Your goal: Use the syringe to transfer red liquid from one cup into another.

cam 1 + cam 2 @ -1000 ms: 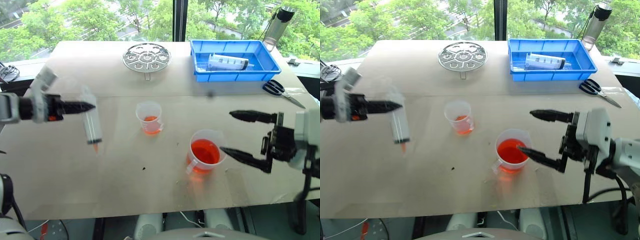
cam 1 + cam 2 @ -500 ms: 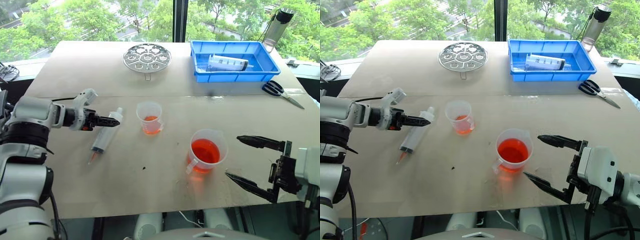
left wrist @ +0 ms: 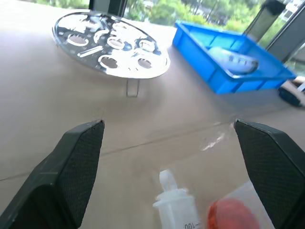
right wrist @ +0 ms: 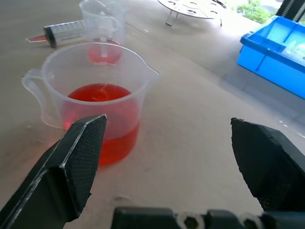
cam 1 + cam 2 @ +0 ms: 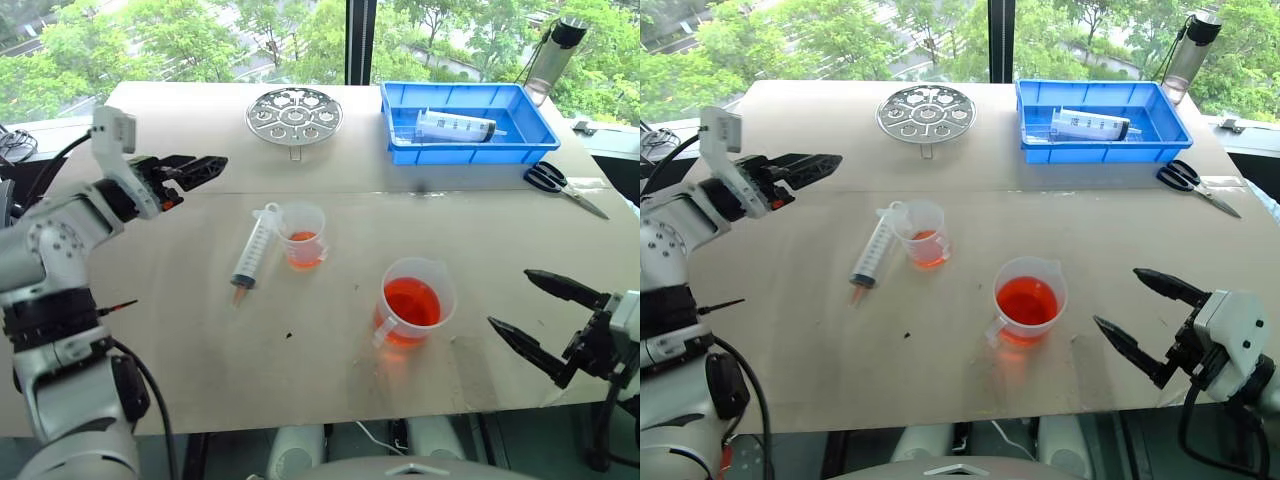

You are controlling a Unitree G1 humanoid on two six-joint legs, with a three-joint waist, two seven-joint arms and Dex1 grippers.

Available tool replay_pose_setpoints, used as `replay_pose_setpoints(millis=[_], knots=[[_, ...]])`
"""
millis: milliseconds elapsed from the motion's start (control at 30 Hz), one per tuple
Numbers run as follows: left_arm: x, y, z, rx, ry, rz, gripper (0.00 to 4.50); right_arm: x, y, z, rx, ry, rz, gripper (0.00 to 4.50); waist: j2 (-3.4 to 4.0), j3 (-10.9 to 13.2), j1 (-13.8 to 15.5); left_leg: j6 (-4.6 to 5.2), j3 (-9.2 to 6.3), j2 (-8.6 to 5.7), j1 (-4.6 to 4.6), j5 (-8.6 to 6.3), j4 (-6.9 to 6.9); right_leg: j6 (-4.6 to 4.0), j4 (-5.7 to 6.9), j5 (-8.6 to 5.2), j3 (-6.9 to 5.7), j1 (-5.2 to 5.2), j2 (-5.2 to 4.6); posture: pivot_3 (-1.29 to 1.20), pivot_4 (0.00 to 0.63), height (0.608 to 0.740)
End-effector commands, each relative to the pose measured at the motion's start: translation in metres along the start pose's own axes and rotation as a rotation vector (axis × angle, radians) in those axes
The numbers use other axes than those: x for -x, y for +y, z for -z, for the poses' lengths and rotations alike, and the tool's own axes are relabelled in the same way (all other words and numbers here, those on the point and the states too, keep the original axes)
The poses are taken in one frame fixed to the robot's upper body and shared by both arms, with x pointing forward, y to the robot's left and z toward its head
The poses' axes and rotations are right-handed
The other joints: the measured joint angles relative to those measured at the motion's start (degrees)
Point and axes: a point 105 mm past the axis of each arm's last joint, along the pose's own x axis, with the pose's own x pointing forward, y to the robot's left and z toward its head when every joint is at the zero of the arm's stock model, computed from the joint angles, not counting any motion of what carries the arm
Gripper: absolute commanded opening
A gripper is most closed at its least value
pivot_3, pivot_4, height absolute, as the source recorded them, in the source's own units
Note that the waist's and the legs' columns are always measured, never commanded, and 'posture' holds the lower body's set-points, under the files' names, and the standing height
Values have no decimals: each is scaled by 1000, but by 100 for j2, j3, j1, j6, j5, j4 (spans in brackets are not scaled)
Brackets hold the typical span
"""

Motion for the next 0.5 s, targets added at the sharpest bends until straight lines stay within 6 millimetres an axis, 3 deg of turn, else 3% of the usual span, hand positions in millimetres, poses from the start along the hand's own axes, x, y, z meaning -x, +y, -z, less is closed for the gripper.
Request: replay_pose_setpoints(millis=[33, 233, 500], knots=[[22, -36, -4, -53, -105, 109, 4442, 9, -5, -3, 41, 9, -16, 4500, 0, 0, 3, 0, 0, 1, 6, 0, -1, -1, 0, -1, 1, 6, 0, 0, 150, 740], [53, -60, 38, -64, 0, 173, 4442, 25, -9, 11, 31, 67, 6, 4500, 1, 1, 13, 2, 16, 1, 73, -2, -23, -13, -5, -9, 14, 53, 0, 0, 150, 740], [75, -90, 90, -228, 145, 322, 4442, 48, -6, 31, 25, 135, 45, 4500, 17, -10, 12, 25, 20, 2, 90, -17, -24, -28, -10, -17, 19, 65, -2, 0, 150, 740]])
